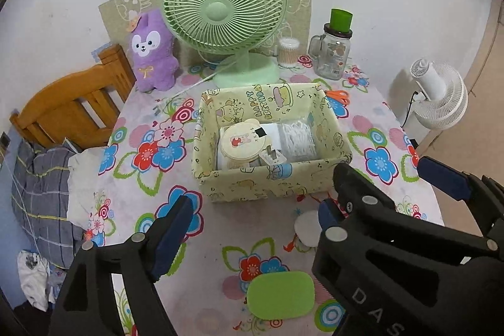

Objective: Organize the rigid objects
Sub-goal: 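Withdraw both open tools up and away from the fabric box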

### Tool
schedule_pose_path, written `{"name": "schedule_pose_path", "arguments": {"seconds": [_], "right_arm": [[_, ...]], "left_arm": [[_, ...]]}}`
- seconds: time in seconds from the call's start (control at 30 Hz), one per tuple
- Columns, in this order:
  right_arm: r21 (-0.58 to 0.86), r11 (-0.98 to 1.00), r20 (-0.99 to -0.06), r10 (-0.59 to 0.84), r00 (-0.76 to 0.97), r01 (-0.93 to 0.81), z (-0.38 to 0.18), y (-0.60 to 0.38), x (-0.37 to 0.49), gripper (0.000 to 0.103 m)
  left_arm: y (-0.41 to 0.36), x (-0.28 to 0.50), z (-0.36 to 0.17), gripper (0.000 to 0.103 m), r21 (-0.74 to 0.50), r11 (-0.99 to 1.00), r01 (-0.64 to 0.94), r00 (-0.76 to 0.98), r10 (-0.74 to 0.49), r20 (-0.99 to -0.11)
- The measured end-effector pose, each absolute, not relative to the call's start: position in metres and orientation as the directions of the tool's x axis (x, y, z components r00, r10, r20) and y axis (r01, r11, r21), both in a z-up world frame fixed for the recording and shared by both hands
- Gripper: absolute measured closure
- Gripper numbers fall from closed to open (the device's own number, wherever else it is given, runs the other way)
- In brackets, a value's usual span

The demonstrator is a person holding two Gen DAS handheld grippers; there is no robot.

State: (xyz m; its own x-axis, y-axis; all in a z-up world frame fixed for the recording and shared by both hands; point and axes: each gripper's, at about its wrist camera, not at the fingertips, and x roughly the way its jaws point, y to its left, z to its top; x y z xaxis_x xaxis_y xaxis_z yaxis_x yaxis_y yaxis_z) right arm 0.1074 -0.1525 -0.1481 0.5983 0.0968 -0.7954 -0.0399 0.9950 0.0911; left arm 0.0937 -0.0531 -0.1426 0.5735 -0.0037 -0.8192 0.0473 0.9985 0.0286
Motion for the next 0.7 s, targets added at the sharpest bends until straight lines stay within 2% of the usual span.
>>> {"name": "schedule_pose_path", "arguments": {"seconds": [0.33, 0.7], "right_arm": [[0.111, 0.99, -0.781, 0.139, 0.609, -0.084, -0.15, -0.153, 0.092, 0.015], [0.091, 0.986, -0.775, 0.158, 0.612, -0.139, -0.163, -0.156, 0.079, 0.015]], "left_arm": [[-0.055, 0.077, -0.144, 0.009, 0.024, 0.998, 0.063, 0.585, -0.017, -0.811], [-0.061, 0.061, -0.159, 0.007, 0.004, 0.999, 0.053, 0.57, -0.026, -0.822]]}}
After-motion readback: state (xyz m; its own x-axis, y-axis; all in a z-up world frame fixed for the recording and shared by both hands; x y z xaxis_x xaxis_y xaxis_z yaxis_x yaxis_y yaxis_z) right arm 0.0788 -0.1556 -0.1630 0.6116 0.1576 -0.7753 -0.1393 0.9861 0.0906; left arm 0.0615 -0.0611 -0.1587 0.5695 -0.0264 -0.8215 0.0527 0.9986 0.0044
